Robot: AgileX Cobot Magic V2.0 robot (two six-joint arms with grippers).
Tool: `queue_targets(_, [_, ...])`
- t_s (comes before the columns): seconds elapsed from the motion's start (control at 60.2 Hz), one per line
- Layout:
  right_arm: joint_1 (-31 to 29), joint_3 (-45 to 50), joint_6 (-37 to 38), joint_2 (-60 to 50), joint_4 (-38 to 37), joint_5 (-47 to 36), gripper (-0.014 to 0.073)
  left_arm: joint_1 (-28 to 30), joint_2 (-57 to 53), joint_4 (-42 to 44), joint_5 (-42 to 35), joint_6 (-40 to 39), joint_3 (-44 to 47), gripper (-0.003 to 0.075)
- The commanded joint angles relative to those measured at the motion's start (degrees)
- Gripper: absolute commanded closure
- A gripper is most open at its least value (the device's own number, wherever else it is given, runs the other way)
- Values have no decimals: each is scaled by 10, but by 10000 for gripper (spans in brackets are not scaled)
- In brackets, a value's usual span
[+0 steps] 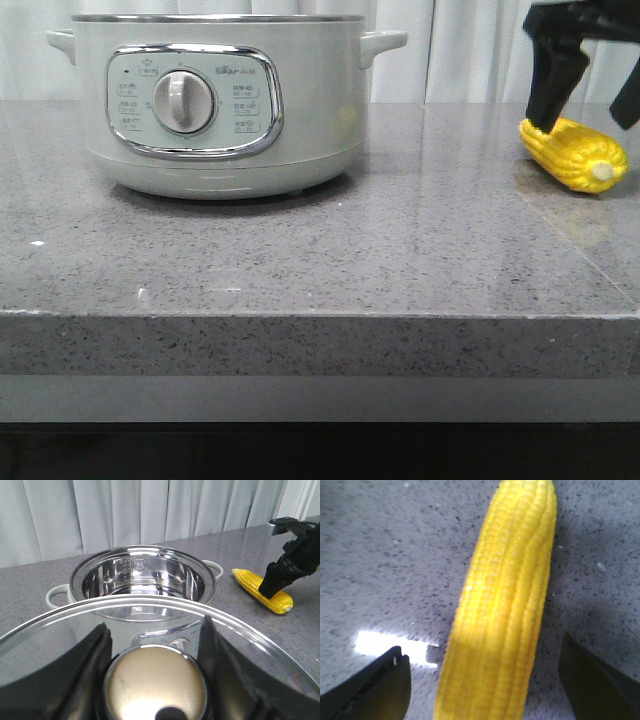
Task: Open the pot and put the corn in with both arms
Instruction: 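Lower the right gripper over the yellow corn cob, then close the right gripper on the corn and lift it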
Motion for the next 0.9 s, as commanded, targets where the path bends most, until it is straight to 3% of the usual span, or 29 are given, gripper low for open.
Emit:
queue_targets(0.0, [0, -24, -4, -5, -8, -23, -21, 0, -1, -4, -82, 0, -22, 513])
queue_targets(0.216, [0, -29, -4, 27, -8, -22, -2, 0, -1, -4, -82, 0, -22, 513])
queue_targets(0.399, [0, -38, -4, 28, -8, -7, 265, 0, -1, -4, -82, 0, -22, 513])
queue_targets(0.465, [0, -50, -4, 27, -8, 8, 320, 0, -1, -4, -82, 0, -22, 513])
queue_targets(0.698, [2, -101, -4, -3, -5, 77, 326, 0, -1, -4, -82, 0, -22, 513])
queue_targets(0.881, [29, -109, -5, -75, -3, 72, 326, -1, -1, -4, -82, 0, -22, 513])
